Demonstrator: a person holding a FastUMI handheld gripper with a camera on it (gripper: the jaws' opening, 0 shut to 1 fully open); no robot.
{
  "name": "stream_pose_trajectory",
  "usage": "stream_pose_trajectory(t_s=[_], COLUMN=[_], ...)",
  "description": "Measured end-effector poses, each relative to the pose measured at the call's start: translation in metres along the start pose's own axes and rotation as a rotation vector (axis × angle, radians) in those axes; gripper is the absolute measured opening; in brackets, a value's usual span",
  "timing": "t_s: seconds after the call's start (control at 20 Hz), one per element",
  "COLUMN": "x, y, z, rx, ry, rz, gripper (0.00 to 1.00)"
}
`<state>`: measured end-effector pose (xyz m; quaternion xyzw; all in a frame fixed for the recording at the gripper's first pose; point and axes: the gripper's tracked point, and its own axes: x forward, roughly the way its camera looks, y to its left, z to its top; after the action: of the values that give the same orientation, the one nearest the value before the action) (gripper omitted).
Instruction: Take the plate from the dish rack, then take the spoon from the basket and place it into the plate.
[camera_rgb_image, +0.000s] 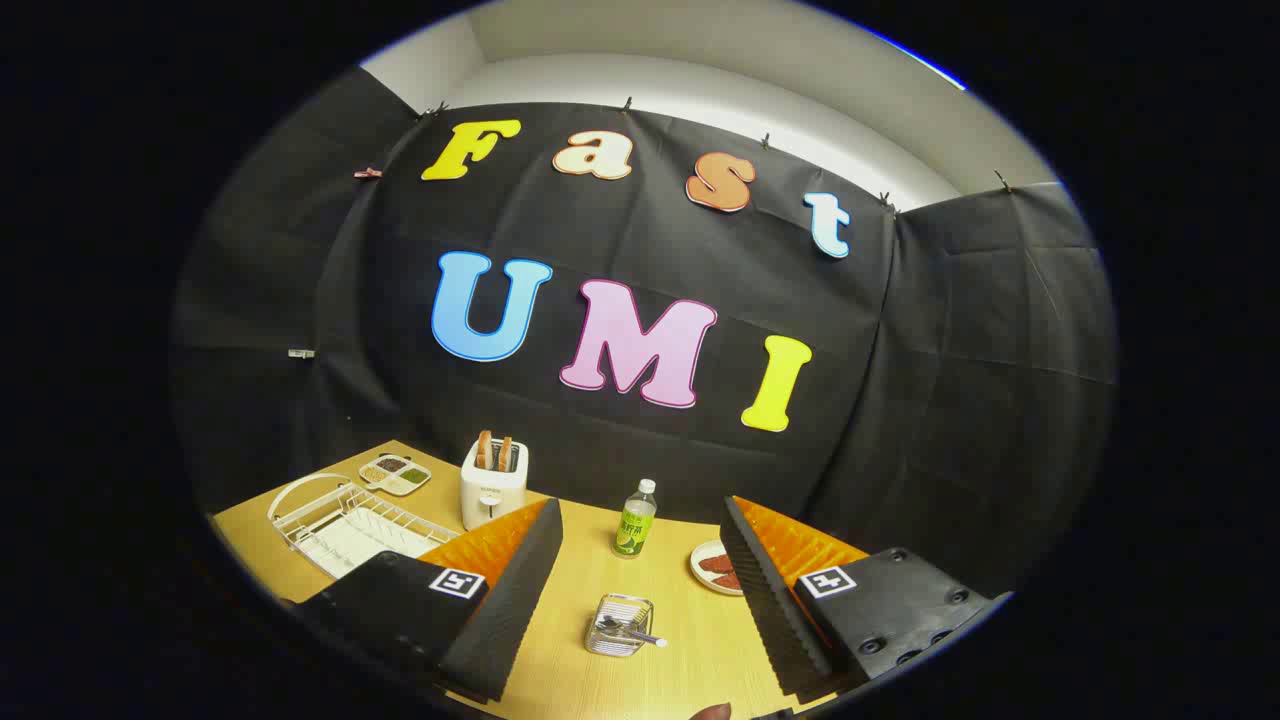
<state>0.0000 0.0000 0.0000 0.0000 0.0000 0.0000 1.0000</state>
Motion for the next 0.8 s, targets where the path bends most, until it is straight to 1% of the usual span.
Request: stream_pose_trajectory(t_s=[0.8], x=[-0.0047], y=[-0.0057], z=[-0.0029], rx=[0.033], ry=[0.025], rz=[-0.016], gripper=[0.98])
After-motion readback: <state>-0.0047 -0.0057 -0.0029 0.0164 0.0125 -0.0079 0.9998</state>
